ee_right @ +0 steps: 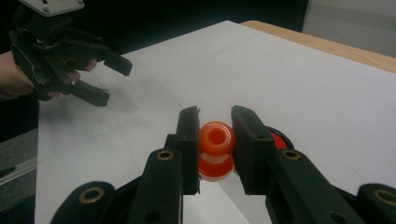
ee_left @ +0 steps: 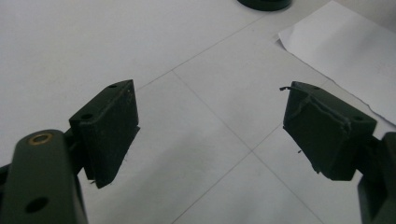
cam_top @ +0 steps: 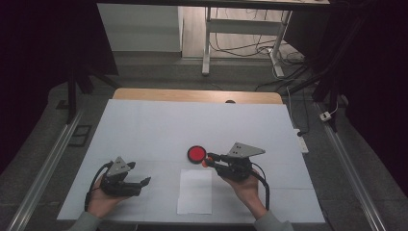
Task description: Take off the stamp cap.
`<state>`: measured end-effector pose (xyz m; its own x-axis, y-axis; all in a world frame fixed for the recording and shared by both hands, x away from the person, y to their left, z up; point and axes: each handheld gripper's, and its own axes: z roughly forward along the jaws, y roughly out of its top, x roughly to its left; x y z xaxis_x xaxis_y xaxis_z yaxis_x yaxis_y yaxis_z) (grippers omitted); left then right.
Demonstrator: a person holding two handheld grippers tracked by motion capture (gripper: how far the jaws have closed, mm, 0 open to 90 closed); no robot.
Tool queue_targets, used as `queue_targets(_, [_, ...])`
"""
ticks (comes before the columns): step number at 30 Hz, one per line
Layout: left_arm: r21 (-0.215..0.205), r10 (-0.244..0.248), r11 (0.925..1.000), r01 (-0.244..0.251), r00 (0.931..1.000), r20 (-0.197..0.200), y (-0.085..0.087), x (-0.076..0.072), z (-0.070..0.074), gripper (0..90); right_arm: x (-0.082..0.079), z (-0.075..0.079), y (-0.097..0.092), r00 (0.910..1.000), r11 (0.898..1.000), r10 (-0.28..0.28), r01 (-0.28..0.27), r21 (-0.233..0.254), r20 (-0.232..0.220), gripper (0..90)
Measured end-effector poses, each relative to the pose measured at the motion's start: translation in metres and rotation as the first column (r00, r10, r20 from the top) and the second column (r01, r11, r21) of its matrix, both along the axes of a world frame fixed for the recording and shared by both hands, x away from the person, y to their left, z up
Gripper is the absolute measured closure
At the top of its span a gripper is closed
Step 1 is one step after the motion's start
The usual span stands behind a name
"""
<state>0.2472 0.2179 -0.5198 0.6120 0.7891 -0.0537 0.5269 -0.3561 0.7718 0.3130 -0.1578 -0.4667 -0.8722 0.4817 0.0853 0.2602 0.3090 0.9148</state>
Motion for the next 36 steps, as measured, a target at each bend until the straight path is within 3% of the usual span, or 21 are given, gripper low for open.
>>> queue_targets(16, [0.01,-0.09,0.996,0.089,0.995,0.045,-0.031,0.006,0.017,19.0,0.0,0.002,-0.002,1.0,1.0,-0.002,0.002,0.01,0.004,71.9])
queue_targets(26, [0.01,-0.131,0.9913,0.131,0.9906,0.039,-0.05,0.013,0.022,19.3,0.001,0.002,-0.002,1.0,1.0,-0.006,0.006,0.011,0.004,71.8])
queue_targets(36, [0.02,-0.147,0.989,0.147,0.9885,0.033,-0.058,0.017,0.023,19.3,0.001,0.002,-0.001,1.0,1.0,-0.004,0.004,0.01,0.003,71.8])
